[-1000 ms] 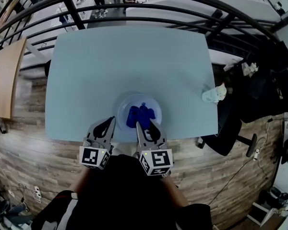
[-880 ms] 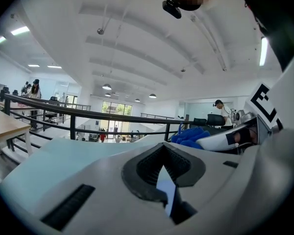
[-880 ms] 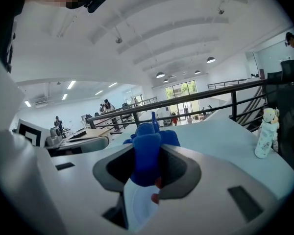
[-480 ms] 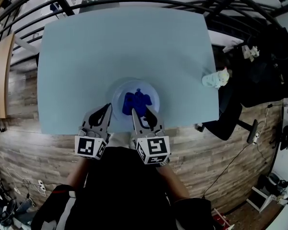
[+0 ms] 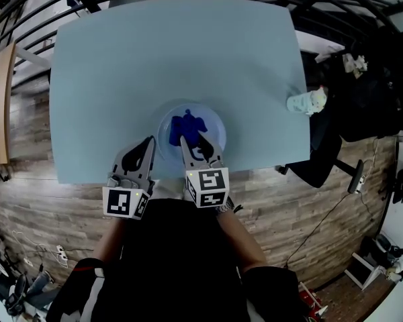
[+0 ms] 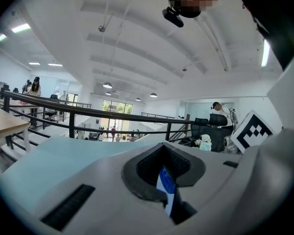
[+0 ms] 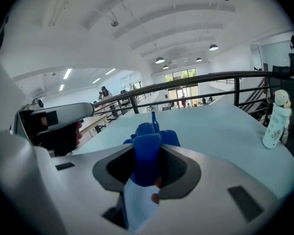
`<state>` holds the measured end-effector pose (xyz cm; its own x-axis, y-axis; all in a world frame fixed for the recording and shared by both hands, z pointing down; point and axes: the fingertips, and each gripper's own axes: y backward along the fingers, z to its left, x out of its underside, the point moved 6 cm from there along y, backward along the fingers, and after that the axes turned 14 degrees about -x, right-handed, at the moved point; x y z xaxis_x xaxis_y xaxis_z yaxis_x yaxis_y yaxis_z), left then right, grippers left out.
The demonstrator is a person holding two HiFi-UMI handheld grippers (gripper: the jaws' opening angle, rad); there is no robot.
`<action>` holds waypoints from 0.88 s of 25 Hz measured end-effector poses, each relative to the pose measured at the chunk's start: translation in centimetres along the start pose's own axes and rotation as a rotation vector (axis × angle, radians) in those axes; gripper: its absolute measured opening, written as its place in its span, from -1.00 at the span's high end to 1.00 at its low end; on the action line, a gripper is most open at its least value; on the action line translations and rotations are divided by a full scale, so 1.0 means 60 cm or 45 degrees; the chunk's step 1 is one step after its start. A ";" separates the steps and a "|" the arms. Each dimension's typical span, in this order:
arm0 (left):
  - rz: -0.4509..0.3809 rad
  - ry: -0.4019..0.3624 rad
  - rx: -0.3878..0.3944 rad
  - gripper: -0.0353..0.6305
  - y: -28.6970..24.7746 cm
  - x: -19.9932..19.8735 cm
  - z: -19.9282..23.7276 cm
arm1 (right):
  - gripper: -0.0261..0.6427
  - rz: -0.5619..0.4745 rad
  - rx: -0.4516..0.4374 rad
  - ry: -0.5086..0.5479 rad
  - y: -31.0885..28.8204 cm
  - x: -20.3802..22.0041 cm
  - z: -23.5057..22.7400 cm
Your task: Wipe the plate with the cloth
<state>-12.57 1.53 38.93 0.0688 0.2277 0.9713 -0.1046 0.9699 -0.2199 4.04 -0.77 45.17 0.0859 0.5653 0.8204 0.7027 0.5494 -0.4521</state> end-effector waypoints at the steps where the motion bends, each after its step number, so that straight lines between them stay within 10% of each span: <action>1: -0.004 -0.003 0.002 0.89 -0.001 -0.002 -0.001 | 0.57 0.007 -0.004 -0.002 -0.004 0.001 0.000; 22: -0.049 0.057 -0.050 0.89 0.007 -0.027 -0.011 | 0.57 0.270 0.011 -0.083 -0.108 0.091 -0.057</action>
<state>-12.06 1.61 37.23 0.1161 0.1930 0.9743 -0.0618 0.9804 -0.1869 2.36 -3.31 53.77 0.1850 0.7071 0.6825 0.6679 0.4190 -0.6151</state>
